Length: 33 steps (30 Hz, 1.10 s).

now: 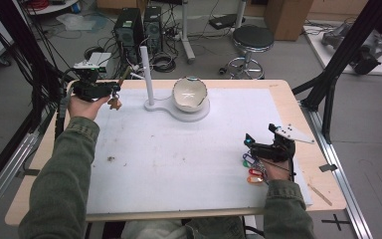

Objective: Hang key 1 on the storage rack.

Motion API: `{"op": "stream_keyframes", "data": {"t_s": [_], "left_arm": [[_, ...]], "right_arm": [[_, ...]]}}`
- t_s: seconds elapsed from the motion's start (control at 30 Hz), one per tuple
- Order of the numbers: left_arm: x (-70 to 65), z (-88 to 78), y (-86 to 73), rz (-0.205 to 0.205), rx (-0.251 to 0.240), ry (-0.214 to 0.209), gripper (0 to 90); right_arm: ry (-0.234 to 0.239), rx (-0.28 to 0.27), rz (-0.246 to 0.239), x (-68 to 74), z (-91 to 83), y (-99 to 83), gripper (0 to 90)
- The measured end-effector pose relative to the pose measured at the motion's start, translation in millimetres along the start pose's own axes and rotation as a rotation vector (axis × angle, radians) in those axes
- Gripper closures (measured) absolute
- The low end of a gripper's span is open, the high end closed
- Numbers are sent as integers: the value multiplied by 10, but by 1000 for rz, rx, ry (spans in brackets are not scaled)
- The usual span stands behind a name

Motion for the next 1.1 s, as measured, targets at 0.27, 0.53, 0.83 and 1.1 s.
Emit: {"op": "stream_keyframes", "data": {"t_s": [0.27,0.53,0.83,1.1], "left_arm": [[-42,99,-28,-1,16,-17,773],[-115,256,-87,16,46,-26,773],[-164,390,-120,5,48,-23,772],[-248,550,-156,-6,49,-25,773]], "right_arm": [[3,-5,5,-1,-10,5,8],[6,-3,7,2,-14,3,8],[-1,-1,-3,-2,-20,0,8],[-3,-2,-9,4,-17,-2,8]]}}
Point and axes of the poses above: each handheld gripper's, and its own axes: z roughly forward along the jaws, y roughly out of its top, x roughly to its left, the point moved 5 cm from there along z, roughly forward along the jaws, and after that the axes turned 5 degrees about z, right-handed, at the moved point
